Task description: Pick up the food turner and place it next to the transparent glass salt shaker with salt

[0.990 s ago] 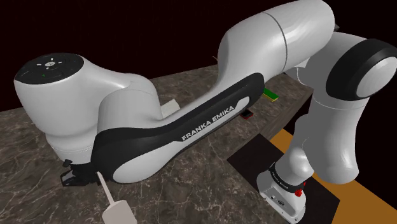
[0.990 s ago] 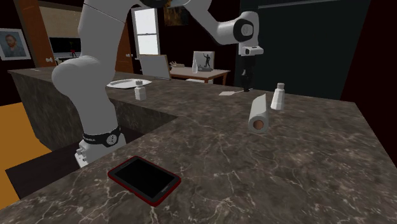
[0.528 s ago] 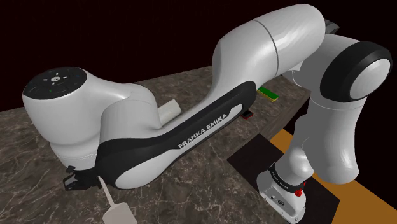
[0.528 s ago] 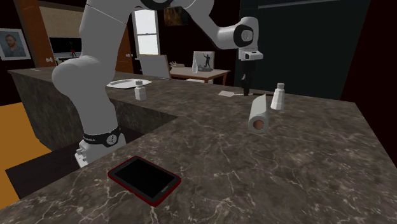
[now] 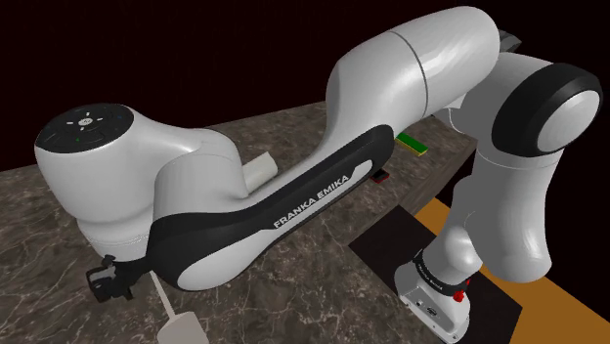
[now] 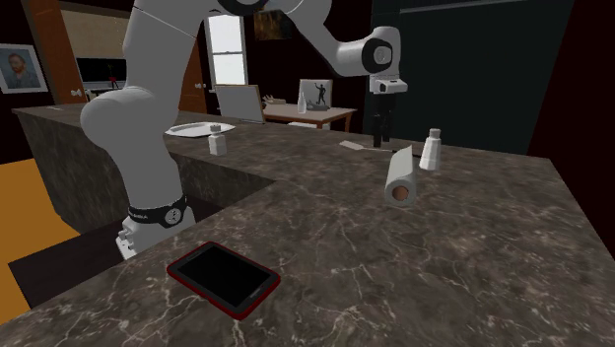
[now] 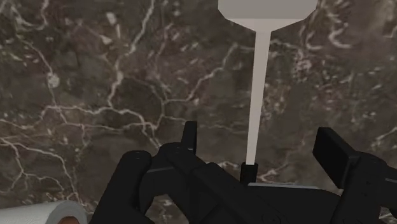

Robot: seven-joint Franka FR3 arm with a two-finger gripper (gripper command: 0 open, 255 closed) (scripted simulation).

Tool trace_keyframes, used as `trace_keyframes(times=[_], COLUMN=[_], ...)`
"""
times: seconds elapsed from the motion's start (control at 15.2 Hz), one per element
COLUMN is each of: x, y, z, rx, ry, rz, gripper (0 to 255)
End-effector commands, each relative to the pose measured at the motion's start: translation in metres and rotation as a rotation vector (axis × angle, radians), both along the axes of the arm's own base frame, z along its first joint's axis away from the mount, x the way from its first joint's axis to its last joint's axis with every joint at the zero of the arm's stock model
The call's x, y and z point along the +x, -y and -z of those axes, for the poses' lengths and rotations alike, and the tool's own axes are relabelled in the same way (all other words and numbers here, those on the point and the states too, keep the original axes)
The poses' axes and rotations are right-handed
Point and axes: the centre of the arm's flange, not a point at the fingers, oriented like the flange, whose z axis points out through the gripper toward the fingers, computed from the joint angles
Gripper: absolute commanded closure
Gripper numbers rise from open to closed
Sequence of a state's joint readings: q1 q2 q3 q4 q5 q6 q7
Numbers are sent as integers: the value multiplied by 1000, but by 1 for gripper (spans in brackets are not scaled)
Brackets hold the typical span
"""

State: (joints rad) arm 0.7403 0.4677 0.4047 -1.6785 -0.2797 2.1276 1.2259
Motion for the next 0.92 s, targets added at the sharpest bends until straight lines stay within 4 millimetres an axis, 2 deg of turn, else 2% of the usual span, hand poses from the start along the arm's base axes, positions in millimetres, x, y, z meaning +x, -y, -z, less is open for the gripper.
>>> trace_keyframes(times=[0.0, 0.07, 0.33, 0.86], x=[0, 0, -3, -3], y=[0, 0, 0, 0], z=[0, 0, -50, -50], rx=[0, 0, 0, 0], ry=[0, 0, 0, 0], rz=[0, 0, 0, 0], gripper=[0, 0, 0, 0])
